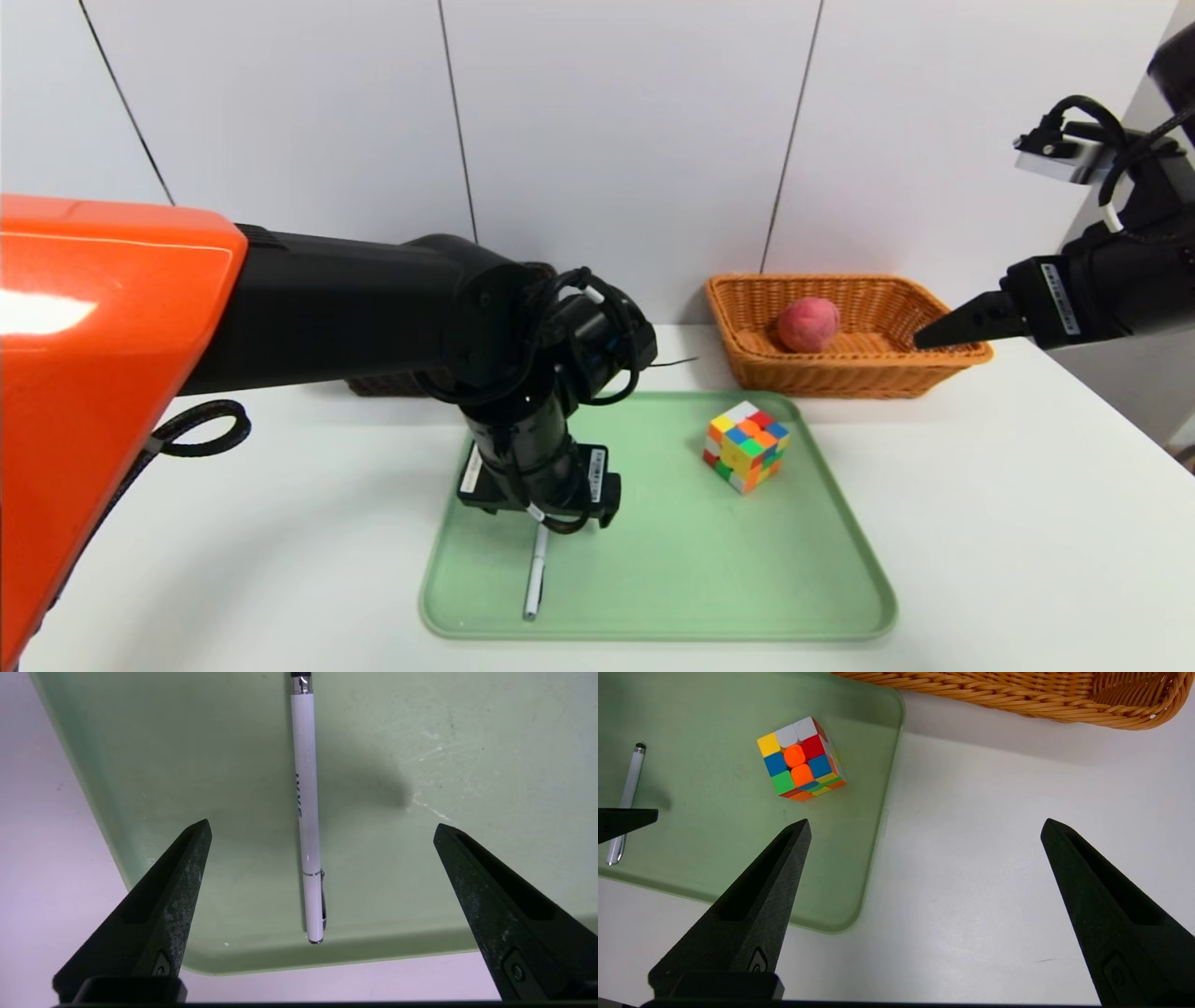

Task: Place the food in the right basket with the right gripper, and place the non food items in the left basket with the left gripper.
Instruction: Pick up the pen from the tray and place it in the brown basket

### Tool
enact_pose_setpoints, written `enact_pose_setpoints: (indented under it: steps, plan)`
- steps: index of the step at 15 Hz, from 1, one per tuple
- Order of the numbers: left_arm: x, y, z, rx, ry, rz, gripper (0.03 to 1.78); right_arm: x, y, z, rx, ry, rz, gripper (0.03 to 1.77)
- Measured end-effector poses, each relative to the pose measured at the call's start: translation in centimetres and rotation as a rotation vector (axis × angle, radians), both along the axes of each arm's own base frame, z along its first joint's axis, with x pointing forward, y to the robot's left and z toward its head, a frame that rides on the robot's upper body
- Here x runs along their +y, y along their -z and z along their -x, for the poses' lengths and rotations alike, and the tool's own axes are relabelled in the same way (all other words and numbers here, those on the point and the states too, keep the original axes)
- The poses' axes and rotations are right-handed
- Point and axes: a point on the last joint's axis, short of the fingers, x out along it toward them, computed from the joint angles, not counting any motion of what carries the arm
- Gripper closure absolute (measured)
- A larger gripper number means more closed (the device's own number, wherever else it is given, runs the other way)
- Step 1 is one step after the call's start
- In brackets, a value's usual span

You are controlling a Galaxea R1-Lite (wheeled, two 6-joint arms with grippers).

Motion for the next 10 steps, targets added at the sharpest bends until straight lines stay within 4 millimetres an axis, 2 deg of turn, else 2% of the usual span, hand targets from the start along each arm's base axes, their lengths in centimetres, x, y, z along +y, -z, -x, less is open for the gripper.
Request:
enact_pose_setpoints:
  steps: [10]
  plan:
    - [0.34, 0.83, 0.23, 0.04, 0.016, -0.028, 0.12, 0.02, 0.09, -0.07, 0.004, -0.001, 0.001, 0.1]
